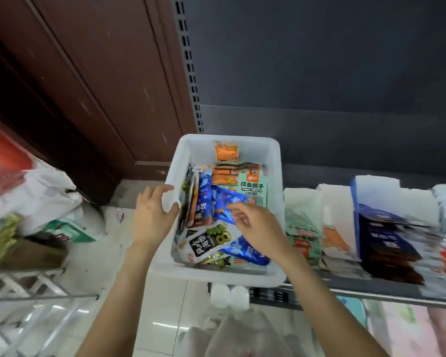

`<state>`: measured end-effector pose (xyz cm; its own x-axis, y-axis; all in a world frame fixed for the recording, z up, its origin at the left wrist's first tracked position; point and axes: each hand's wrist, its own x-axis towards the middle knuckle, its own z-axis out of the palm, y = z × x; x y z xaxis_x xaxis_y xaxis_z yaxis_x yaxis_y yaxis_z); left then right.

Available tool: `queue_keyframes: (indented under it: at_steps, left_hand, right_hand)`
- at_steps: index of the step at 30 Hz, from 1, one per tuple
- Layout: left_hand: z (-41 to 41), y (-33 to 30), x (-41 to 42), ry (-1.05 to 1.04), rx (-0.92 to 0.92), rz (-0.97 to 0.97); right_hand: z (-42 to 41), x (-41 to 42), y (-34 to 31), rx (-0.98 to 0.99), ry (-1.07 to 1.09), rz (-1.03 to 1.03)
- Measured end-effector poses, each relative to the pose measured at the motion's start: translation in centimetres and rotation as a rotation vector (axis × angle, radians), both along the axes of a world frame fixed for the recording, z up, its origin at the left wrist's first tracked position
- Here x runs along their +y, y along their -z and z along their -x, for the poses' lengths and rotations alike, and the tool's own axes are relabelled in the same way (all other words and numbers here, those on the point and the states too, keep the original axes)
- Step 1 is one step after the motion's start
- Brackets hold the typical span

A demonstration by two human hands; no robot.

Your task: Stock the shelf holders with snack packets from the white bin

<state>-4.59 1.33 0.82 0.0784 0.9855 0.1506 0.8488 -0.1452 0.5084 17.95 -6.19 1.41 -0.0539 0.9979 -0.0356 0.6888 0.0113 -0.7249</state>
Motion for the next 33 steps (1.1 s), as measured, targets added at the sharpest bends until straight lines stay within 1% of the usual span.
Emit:
queue_keyframes:
  at_steps: [3,5,6,8,9,11,13,15,17,19,20,21,22,23,26,27,28,29,30,33]
  left_hand:
    - [2.3,0.2,1.7,0.022,-0.019,0.076]
    - [3.5,0.6,2.8,0.063,-0.082,0.125]
    - [3.9,0.8,3.2,0.089,-0.129,0.152]
    - [4.2,1.0,3.8,0.140,-0.213,0.210]
    - [4.3,1.1,4.0,0.157,-0.243,0.234]
    - [4.6,1.4,4.4,0.188,-0.282,0.266]
    - [4.8,1.8,4.7,0.203,-0.303,0.269]
    - [4.9,2.1,4.9,0.210,-0.311,0.213]
    - [4.5,2.0,5.0,0.242,-0.331,0.110]
    - [3.7,1.3,4.7,0.270,-0.433,0.076]
    - [3.2,0.9,4.5,0.274,-0.506,0.105]
    - [2.7,0.4,4.3,0.272,-0.582,0.163]
    - [2.1,0.0,4.1,0.265,-0.668,0.239]
    - [1.4,-0.4,4.0,0.253,-0.754,0.324]
    - [-0.4,-1.4,4.0,0.184,-1.013,0.584]
    - [-0.7,-1.7,4.1,0.153,-1.093,0.674]
    - [-0.8,-1.9,4.2,0.135,-1.164,0.752]
    - [-0.8,-2.0,4.3,0.134,-1.214,0.792]
    - [-0.8,-2.2,4.4,0.144,-1.243,0.789]
    - [-1.3,-2.4,4.4,0.142,-1.272,0.680]
  right_hand:
    - [3.9,3.5,1.0,-0.058,0.026,0.039]
    - [6.1,5.6,1.6,-0.107,0.087,0.037]
    - [6.9,6.5,1.9,-0.166,0.124,0.057]
    - [8.1,7.9,2.6,-0.276,0.195,0.143]
    - [8.5,8.3,2.9,-0.262,0.229,0.201]
    - [9.0,8.8,3.5,-0.136,0.297,0.291]
    - [9.4,8.9,3.7,-0.043,0.349,0.308]
    - [9.8,8.9,3.6,-0.005,0.386,0.285]
    - [10.0,9.0,3.1,-0.001,0.417,0.231]
    - [9.8,8.9,2.5,0.002,0.489,0.160]
    - [9.5,8.7,2.1,0.005,0.527,0.126]
    - [9.3,8.4,1.5,0.033,0.562,0.098]
    - [9.1,8.0,0.9,0.113,0.592,0.067]
    - [8.9,7.6,0.3,0.250,0.617,0.036]
    - [8.9,6.1,-1.8,0.761,0.655,-0.012]
    - [8.9,5.8,-2.3,0.870,0.650,-0.006]
    - [8.9,5.4,-2.8,0.937,0.636,0.001]
    - [8.8,5.1,-3.2,0.963,0.622,0.010]
    - [8.8,4.8,-3.6,0.962,0.617,0.015]
    - [8.2,4.0,-4.1,0.913,0.644,0.047]
